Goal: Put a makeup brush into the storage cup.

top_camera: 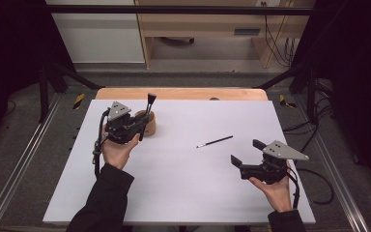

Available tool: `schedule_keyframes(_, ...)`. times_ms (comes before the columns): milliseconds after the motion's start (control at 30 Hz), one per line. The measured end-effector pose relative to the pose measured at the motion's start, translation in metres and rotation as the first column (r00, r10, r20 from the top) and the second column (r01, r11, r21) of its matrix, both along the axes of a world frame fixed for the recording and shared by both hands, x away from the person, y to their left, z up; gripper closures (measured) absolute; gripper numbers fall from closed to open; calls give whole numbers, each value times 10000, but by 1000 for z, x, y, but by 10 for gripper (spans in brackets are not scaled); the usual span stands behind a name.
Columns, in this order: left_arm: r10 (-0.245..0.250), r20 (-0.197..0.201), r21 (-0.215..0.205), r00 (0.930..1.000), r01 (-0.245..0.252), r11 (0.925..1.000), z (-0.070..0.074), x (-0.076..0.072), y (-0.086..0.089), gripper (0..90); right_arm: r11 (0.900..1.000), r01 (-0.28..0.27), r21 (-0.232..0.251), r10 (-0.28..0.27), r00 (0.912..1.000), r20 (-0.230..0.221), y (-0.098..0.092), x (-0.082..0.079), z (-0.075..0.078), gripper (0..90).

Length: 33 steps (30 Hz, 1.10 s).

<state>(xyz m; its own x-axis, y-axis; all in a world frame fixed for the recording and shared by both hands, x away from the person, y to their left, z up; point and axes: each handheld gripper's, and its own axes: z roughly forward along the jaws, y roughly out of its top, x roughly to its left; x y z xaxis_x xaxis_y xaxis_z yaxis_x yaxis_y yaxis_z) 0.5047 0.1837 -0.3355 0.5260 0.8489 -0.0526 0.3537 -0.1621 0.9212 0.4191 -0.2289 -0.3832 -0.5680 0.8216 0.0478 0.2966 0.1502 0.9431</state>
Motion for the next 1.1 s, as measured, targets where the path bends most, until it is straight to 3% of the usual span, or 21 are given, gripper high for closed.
schedule_keyframes(367,249,309,-367,9992,-238,9990,6,16,2,776,10000,-17,-23,16,10000,-21,1,0,-1,58)
schedule_keyframes(1100,726,518,-137,9960,-720,9973,4,50,-2,776,10000,5,53,-4,10000,-3,0,0,0,56)
